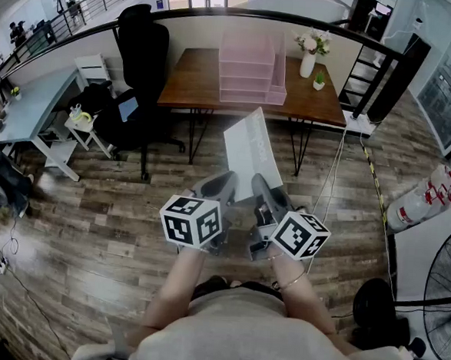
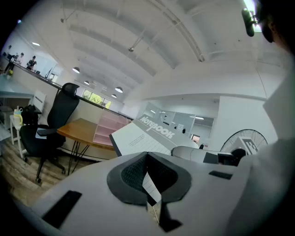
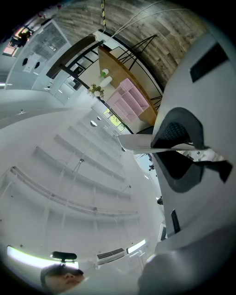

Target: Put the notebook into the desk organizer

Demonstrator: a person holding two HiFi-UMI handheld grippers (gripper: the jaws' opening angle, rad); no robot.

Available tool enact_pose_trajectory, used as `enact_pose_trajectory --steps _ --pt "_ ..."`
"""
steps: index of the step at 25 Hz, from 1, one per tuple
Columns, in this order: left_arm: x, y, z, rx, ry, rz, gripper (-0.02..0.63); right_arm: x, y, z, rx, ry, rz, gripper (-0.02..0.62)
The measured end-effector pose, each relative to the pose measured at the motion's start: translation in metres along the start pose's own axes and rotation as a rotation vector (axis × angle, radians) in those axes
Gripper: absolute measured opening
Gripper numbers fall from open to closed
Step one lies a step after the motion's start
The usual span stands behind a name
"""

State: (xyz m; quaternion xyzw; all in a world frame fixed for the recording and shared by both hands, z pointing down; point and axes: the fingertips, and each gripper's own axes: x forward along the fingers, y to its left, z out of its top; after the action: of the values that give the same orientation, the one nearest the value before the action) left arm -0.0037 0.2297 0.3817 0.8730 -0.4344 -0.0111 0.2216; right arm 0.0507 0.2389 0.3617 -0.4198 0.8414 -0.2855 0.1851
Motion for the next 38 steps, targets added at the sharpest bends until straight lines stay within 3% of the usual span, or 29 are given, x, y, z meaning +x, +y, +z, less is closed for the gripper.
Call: enact_pose_trajectory --steps 25,32,38 --pt "0.014 -0.015 -0.017 0.025 -0.002 0.049 0.002 -0.008 -0.026 0.015 -0.015 0.013 0.014 0.005" --pt "0.035 0.008 -0.017 0.001 0.006 0.068 0.002 0.009 -0.05 0.017 0.016 0.005 -0.005 0.005" --pt "0.077 0.044 0.001 -0.036 0.002 0.036 0.002 0.05 -0.079 0.03 0.016 -0.018 -0.031 0.005"
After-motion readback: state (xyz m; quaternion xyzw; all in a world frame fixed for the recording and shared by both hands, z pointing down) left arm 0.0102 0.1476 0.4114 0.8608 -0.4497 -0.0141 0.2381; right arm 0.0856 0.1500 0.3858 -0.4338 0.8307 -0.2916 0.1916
